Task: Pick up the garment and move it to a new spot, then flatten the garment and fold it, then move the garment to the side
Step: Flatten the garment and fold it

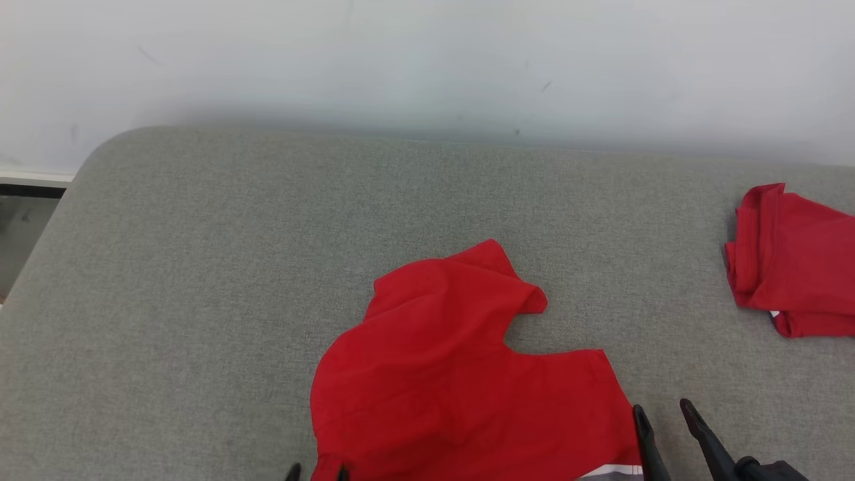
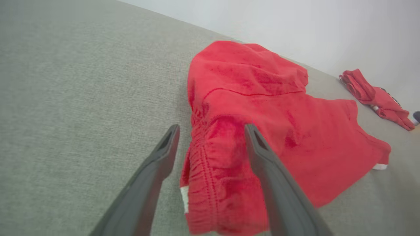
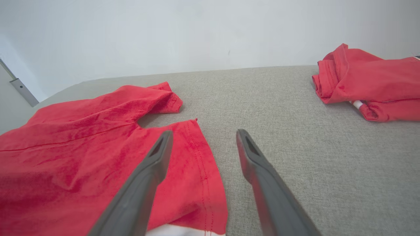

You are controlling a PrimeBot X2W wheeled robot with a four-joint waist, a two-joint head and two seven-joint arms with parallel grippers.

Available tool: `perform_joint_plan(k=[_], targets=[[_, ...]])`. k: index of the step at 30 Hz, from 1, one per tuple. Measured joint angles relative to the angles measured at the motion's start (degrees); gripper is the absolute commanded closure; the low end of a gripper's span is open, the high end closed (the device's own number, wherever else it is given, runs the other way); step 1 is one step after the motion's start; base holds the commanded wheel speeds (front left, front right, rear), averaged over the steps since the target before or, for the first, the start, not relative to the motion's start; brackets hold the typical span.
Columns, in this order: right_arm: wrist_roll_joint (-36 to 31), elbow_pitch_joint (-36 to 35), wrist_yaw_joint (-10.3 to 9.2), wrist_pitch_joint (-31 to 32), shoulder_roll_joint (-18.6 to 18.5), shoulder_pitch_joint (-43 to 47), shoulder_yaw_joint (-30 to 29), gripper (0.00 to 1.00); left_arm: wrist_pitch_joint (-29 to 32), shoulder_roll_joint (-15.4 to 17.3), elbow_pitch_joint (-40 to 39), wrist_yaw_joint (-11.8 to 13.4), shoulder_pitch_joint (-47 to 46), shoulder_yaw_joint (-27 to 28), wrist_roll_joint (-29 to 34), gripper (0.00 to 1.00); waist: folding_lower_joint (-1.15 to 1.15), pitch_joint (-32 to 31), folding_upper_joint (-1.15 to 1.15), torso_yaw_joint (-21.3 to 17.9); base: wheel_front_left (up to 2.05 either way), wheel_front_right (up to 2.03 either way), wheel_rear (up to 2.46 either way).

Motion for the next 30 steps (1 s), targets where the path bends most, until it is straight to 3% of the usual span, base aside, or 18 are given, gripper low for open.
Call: perform_joint_plan(k=[7, 8, 9, 10, 24, 30], targets=[[-0.9, -0.6, 0.00, 0.0, 2.2, -0.2, 0.4, 0.00, 0.0, 0.4, 3.1, 0.0, -0.4, -1.3, -1.4, 0.00, 0.00, 0.3, 0.00, -0.7, 0.00, 0.00, 0.00], [-1.0, -0.7, 0.00, 0.0, 2.4, -0.3, 0.5, 0.00, 0.0, 0.5, 3.4, 0.0, -0.7, -1.9, -1.5, 0.51, 0.00, 0.4, 0.00, -0.9, 0.00, 0.00, 0.00], [-1.1, -0.7, 0.00, 0.0, 2.6, -0.5, 0.8, 0.00, 0.0, 0.5, 3.4, 0.0, -1.1, -2.2, -1.4, 0.60, 0.00, 0.5, 0.00, -1.1, 0.00, 0.00, 0.00], [-1.2, -0.7, 0.00, 0.0, 2.7, -0.7, 1.0, 0.00, 0.0, 0.5, 3.4, 0.0, -1.9, -2.4, -1.4, 1.00, 0.00, 0.5, 0.00, -1.4, 0.00, 0.00, 0.00], [-1.3, -0.8, 0.00, 0.0, 2.9, -5.1, 1.2, 0.00, 0.0, 5.2, 7.2, 0.0, -17.8, -2.2, -0.2, 1.00, 0.01, 2.8, 0.00, -6.6, 0.00, 0.00, 0.00], [-1.6, -0.1, 0.00, 0.0, 3.0, -7.2, 3.1, 0.00, 0.0, 6.9, 14.2, 0.0, -23.2, -3.5, -1.7, 1.00, 0.01, 4.0, 0.00, -9.2, 0.00, 0.00, 0.00]])
